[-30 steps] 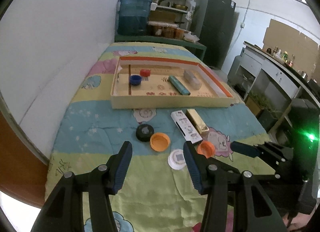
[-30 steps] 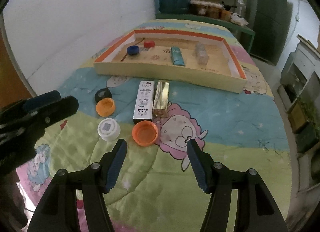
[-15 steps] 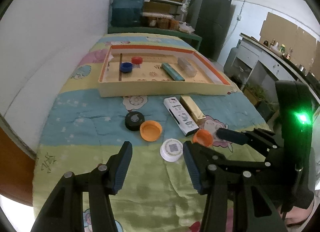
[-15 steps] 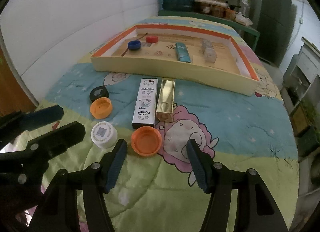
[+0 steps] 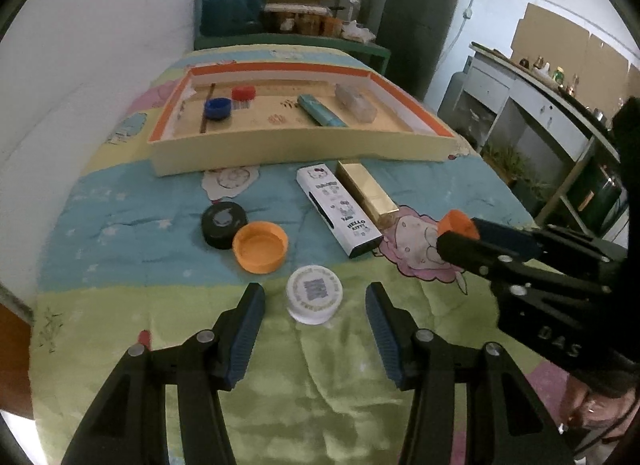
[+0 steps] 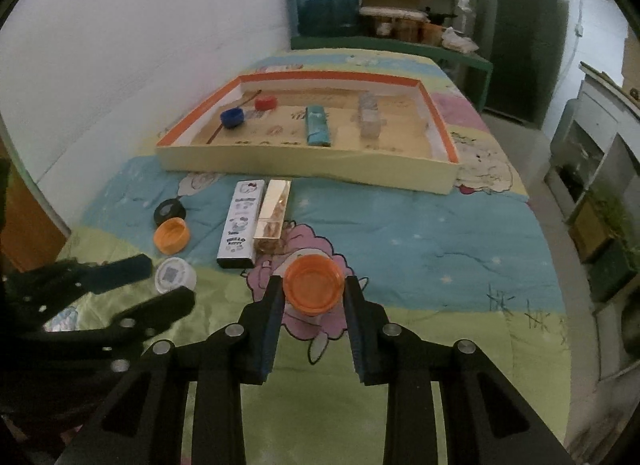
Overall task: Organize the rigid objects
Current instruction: 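Grasp the small orange cap with the right gripper while the left gripper grasps the white QR-code cap, then carry the white QR cap and orange cap into the box lid and release both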
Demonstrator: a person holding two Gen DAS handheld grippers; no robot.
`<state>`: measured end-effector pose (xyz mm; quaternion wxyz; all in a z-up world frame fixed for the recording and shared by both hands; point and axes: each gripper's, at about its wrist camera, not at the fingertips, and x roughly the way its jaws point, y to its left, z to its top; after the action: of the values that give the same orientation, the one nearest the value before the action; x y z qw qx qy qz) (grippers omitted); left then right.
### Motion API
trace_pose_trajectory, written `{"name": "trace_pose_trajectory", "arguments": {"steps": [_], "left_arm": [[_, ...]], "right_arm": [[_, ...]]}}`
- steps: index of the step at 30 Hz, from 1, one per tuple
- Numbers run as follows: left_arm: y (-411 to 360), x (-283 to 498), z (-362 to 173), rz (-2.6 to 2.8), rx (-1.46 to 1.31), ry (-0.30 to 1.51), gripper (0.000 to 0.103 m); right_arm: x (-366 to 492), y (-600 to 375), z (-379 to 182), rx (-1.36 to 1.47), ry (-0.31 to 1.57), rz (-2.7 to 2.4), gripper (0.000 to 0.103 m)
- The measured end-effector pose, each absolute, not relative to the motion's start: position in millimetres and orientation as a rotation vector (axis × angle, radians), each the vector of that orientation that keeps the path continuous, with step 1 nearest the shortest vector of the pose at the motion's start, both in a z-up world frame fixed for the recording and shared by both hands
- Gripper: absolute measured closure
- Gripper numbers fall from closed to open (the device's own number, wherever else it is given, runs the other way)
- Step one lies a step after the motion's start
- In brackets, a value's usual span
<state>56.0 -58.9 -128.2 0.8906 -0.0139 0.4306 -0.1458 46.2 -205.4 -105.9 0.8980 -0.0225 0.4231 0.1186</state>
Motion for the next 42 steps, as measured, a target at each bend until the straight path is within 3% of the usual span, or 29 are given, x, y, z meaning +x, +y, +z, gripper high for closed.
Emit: {"name": "trace_pose_trajectory", "arguments": {"steps": [1, 5, 42], "left_arm": [[-59.4, 56.2, -128.4, -0.3, -0.027, 0.886, 0.052], [-59.7, 58.1, -128.9, -0.288, -0.023, 0.886, 0.072], [-52.3, 68.6, -68.9, -0.321, -0.054, 0.778, 0.072]], "right_arm": [[46.3, -206.3, -105.4, -0.045, 0.876, 0.244, 0.073], [43.3, -210.0, -106.2, -0.036, 0.878, 0.24, 0.073], [59.4, -199.4, -72.9, -0.058, 0.808, 0.269, 0.073]]}}
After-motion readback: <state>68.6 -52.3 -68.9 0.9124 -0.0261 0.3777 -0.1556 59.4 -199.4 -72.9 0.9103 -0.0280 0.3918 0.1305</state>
